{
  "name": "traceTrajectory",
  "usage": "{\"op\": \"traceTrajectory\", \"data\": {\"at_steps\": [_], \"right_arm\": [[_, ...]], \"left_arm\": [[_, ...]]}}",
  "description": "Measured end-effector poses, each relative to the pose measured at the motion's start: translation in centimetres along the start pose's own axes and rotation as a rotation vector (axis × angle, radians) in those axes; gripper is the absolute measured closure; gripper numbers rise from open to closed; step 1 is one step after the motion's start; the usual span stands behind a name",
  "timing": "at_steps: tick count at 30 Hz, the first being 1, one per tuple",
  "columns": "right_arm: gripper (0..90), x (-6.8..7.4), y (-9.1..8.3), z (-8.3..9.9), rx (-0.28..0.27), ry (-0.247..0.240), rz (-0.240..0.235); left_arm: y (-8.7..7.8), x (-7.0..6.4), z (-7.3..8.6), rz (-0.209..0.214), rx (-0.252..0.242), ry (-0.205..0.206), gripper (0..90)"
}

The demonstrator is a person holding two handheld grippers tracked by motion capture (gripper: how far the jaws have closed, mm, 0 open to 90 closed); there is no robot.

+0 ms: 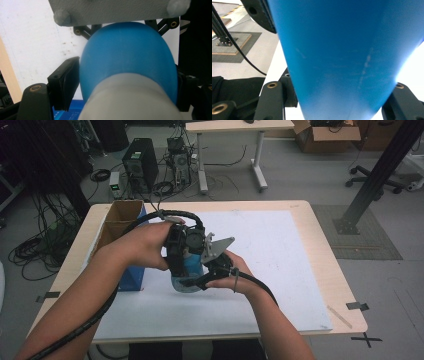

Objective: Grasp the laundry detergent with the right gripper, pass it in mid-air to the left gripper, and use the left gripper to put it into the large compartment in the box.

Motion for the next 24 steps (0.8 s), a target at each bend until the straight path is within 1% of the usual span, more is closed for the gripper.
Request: {"op": "traceTrajectory", "data": {"at_steps": [7,13,17,19,24], "right_arm": [[43.7,-0.05,0.0,0.04,-0.003,0.001,0.004],[43.8,-0.1,-0.04,0.03,-0.003,-0.002,0.006],[43.7,-0.08,-0.06,0.03,-0.003,-0.002,0.006],[43.8,-0.08,-0.1,0.01,-0.003,-0.004,0.012],[43.8,-0.06,-0.1,-0.05,0.006,-0.013,0.017]], "left_arm": [[-0.19,-0.14,-0.06,0.003,-0.006,0.001,28.6],[-0.16,-0.19,-0.2,0.009,0.007,0.001,32.3],[-0.2,-0.16,-0.28,0.012,0.015,0.001,32.8],[-0.22,-0.16,-0.33,0.012,0.018,-0.004,33.2],[-0.22,-0.09,-0.53,0.017,0.045,-0.025,34.9]]}}
Point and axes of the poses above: each handheld gripper's, and its own axes: y roughly forward along the jaws, z roughly out of its underside, x roughly to its left, the point moved 2 cm from there along y, roughly forward along the jaws, and after that the axes turned 9 degrees about -x, right-handed, at the moved point
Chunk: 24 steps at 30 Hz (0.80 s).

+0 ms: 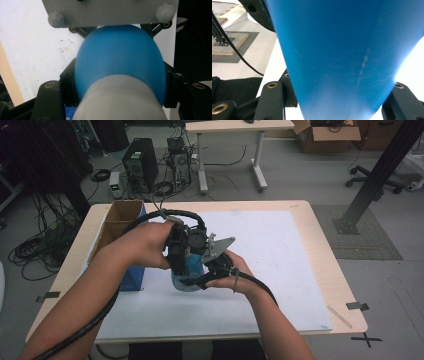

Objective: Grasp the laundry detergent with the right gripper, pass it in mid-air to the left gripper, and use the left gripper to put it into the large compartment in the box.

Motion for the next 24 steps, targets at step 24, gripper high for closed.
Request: {"op": "traceTrajectory", "data": {"at_steps": [24], "right_arm": [[42.9,0.08,-0.19,-0.18,-0.02,-0.034,0.026]], "left_arm": [[-0.55,-0.06,-0.47,-0.002,0.037,-0.014,37.7]]}}
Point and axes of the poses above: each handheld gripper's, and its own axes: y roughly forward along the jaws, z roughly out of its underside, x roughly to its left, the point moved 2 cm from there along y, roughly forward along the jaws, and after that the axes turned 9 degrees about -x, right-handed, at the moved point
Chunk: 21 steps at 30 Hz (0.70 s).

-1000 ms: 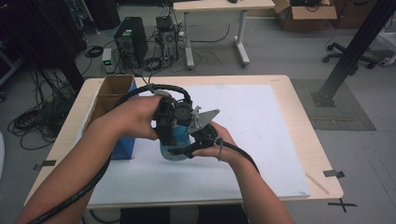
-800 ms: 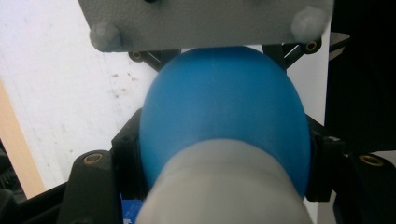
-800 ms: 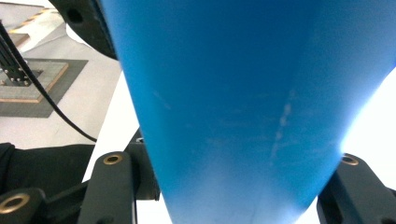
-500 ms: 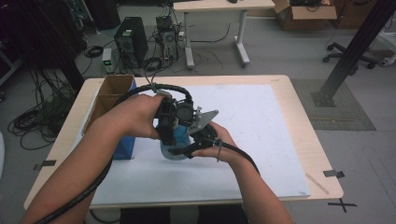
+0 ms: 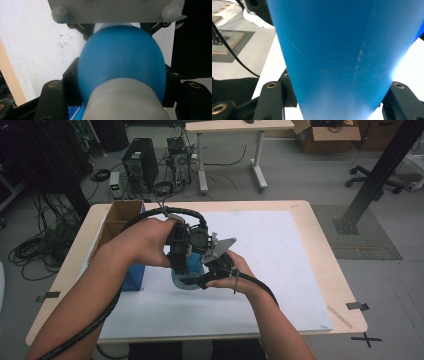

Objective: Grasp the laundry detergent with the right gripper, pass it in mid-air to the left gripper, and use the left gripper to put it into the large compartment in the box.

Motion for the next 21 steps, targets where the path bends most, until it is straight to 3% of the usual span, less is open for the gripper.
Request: {"op": "traceTrajectory", "data": {"at_steps": [7,15,21], "right_arm": [[40.4,0.14,0.03,0.15,-0.038,0.02,0.005],[27.2,0.26,-0.04,0.45,-0.077,0.058,0.011],[22.2,0.35,-0.29,0.75,-0.115,0.081,0.026]], "left_arm": [[-0.1,-0.01,-0.26,0.007,0.018,-0.003,37.7],[-0.38,0.04,-0.34,0.012,0.024,-0.004,37.8],[-0.56,0.03,-0.42,0.014,0.026,-0.006,37.8]]}}
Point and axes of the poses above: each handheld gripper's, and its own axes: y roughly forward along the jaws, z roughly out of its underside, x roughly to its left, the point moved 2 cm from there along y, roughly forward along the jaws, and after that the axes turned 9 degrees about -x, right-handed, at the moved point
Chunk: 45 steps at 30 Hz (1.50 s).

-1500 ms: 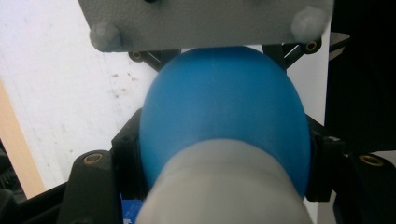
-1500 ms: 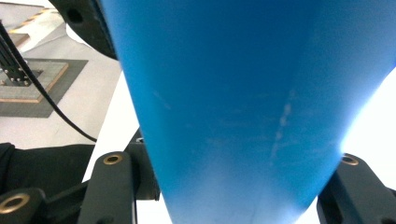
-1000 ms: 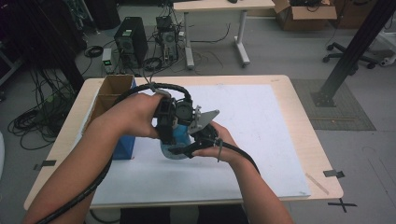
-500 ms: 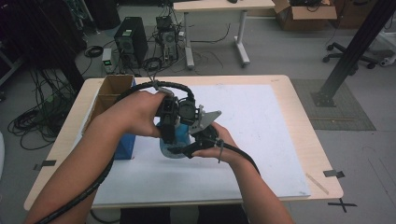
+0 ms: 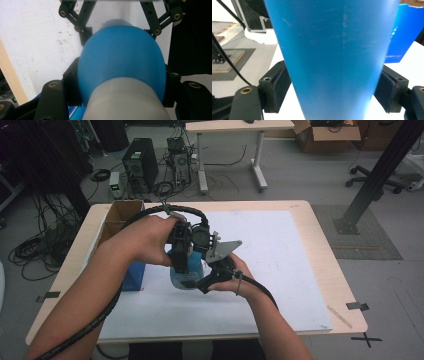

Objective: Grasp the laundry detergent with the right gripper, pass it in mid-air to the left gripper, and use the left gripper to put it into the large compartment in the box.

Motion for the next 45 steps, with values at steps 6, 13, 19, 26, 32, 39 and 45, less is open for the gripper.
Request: {"op": "traceTrajectory", "data": {"at_steps": [6,13,19,26,32,39,45], "right_arm": [[16.0,0.0,-0.3,0.0,-0.024,0.022,0.005],[4.5,0.1,-0.7,-0.3,-0.053,0.025,0.011],[0.1,0.1,-1.3,-0.6,-0.066,0.038,0.012],[0.1,0.0,-3.1,-0.6,-0.06,0.033,0.034],[0.1,-0.8,-6.1,-0.7,-0.018,-0.014,0.097],[0.1,-1.6,-9.3,-1.0,0.013,-0.022,0.154],[0.1,-2.0,-11.4,-1.2,0.026,-0.018,0.197]], "left_arm": [[-0.2,0.1,-0.1,0.005,0.013,-0.004,37.8],[-0.3,0.3,-0.3,0.013,0.019,-0.015,37.7],[-0.3,0.5,-0.4,0.021,0.015,-0.03,37.6],[-0.4,0.7,-0.1,0.026,0.017,-0.065,37.6],[-0.8,1.3,0.6,0.027,0.019,-0.136,37.5],[-1.3,2.2,1.2,0.019,0.029,-0.229,37.4],[-2.3,3.2,1.7,-0.021,0.022,-0.312,37.4]]}}
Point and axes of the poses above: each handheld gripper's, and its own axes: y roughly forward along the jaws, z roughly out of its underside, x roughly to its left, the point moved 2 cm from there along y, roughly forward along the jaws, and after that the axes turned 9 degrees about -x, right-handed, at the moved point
